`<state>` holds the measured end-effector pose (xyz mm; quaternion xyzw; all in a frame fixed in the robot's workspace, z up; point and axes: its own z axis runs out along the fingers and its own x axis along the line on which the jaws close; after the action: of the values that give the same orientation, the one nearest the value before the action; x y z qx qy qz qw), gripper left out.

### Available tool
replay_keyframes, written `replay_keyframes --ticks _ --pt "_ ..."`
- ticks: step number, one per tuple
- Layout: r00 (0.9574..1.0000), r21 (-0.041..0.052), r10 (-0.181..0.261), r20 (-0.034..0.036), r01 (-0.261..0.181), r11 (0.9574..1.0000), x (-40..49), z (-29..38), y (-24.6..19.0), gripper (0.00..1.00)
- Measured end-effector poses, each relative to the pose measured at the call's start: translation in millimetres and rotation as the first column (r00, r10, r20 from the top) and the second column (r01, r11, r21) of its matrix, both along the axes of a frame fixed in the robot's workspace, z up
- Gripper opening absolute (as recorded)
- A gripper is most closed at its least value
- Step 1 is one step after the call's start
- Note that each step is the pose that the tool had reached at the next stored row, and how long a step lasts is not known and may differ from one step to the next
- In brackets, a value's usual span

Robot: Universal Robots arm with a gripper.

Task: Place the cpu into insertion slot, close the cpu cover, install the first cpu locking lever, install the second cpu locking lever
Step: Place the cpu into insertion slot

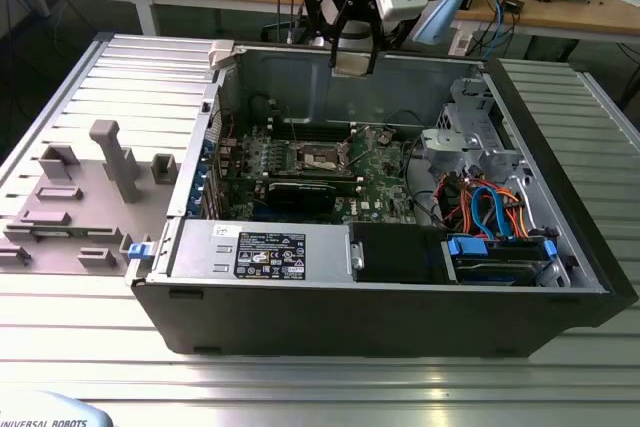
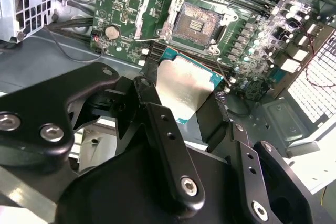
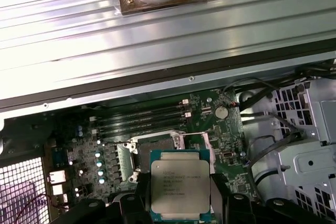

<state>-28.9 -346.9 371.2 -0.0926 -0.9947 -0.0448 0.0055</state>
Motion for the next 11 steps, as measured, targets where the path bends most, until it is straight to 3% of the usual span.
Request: replay_keyframes --ticks 3,6,11 --pt "1.0000 0.0000 -0.002 -0.0001 0.002 1.0000 -1.4 0.0 0.0 0.54" --pt "0.9994 -0.0001 -0.033 -0.0001 0.033 0.9994 -1.4 -0.1 0.0 0.54" --pt "0.9924 -0.0002 -0.123 -0.0001 0.123 0.9924 -1.4 -0.9 0.0 0.54"
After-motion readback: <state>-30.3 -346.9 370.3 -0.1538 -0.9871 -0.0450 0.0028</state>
